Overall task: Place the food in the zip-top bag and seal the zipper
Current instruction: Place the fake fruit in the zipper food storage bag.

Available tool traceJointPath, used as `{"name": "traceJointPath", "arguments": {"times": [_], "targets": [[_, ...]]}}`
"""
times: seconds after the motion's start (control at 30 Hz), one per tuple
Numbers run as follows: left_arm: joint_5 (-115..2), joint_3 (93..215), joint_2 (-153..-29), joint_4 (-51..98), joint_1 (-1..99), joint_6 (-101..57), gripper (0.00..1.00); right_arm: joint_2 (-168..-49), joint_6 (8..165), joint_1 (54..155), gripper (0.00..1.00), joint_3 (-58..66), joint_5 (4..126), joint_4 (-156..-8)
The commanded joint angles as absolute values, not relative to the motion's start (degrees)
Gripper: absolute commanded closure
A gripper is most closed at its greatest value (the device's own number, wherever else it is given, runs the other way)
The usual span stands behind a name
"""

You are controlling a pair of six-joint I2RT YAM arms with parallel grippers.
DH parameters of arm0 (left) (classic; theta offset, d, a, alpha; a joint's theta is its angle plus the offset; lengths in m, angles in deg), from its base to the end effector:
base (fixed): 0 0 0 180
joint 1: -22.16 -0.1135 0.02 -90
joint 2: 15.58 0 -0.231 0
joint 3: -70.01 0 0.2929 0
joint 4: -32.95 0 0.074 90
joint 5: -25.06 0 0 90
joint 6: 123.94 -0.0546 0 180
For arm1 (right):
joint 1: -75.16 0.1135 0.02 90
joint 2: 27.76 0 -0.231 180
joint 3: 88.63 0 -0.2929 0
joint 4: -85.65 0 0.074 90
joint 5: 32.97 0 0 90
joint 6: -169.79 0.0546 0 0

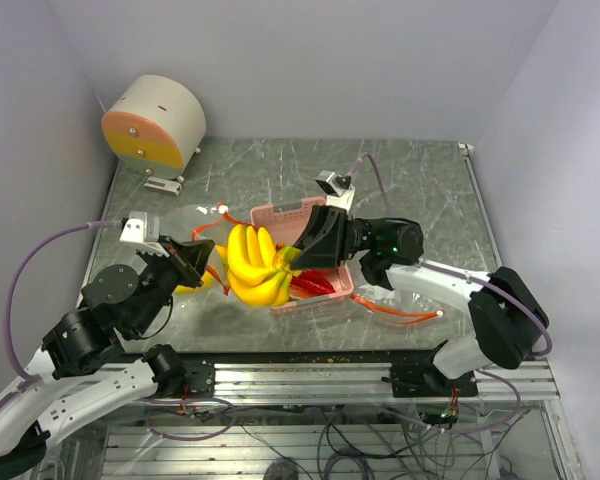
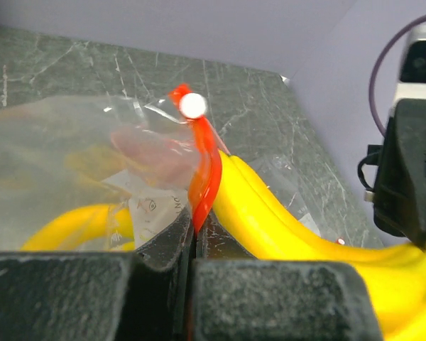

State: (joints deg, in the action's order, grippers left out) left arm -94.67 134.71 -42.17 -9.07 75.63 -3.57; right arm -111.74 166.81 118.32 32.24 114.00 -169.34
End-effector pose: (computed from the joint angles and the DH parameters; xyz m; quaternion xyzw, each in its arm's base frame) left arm 0.1200 -0.1165 0.3894 -0.0301 0.7271 -0.3013 0.6161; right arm 0.2080 0.2578 0.2998 -0.3040 0.4454 0.8179 0.2006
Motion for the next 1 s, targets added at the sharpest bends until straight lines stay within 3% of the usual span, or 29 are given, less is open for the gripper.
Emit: {"name": "traceJointPath", "arguments": {"times": [0.0,0.2,0.53,0.97], "targets": [[-91.8,135.5,-41.0,-8.8,75.4,-3.5,0.93,-115.3,169.3,117.1,1.0,29.0,109.8,-186.8],[-91.5,134.8,-41.9,-9.3,75.5,-3.2,0.93,-118.3,172.8,117.1,1.0,25.7,107.3,-186.9],[-95.0,132.2,-41.7,-10.4,75.5,-2.3,0.93,-112.2,175.6,116.2,1.0,23.7,110.5,-186.7],[-95.9,132.3,-46.0,-7.7,75.5,-3.0,0.93,-106.3,175.2,116.0,1.0,29.7,110.6,-186.9]]}}
